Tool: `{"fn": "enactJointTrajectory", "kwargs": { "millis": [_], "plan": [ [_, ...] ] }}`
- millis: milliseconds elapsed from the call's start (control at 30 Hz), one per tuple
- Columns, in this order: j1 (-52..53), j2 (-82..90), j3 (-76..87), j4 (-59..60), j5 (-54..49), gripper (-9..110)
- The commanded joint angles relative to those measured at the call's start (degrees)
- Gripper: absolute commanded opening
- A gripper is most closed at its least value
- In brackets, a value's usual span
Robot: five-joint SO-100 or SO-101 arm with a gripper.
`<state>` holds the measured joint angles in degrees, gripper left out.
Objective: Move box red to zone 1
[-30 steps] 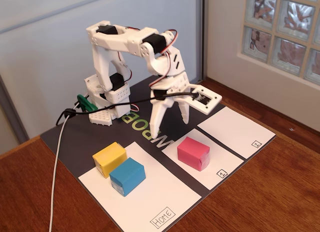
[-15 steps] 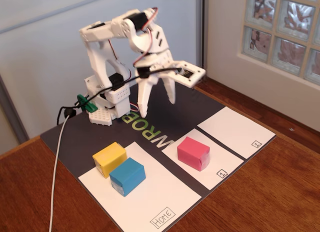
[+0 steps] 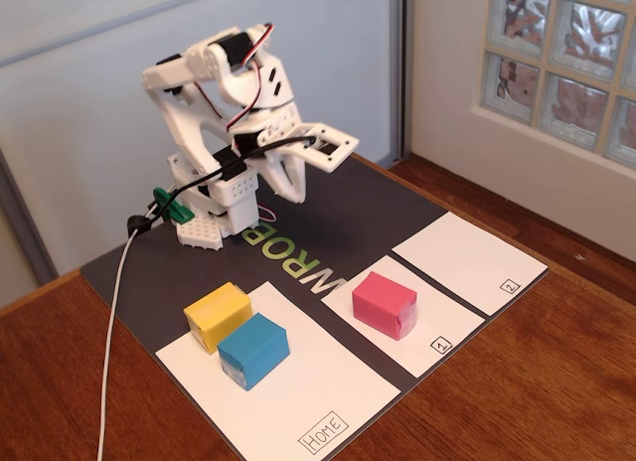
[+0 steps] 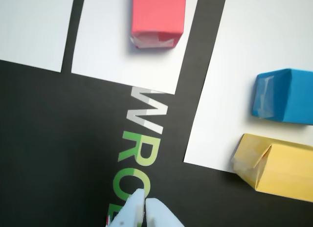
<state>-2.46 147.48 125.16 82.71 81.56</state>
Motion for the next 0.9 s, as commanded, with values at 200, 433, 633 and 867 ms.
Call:
{"fn": "enactJointTrajectory", "kwargs": {
  "millis": [200, 433, 633, 867],
  "plan": [
    [7.03, 22.15, 19.69, 1.67, -3.96, -1],
    [11.87, 30.67, 27.86, 2.20, -3.52, -1],
    [13.18, 32.70, 30.50, 2.90, -2.90, -1],
    [11.78, 42.89, 37.97, 6.59, 1.93, 0]
  ]
}}
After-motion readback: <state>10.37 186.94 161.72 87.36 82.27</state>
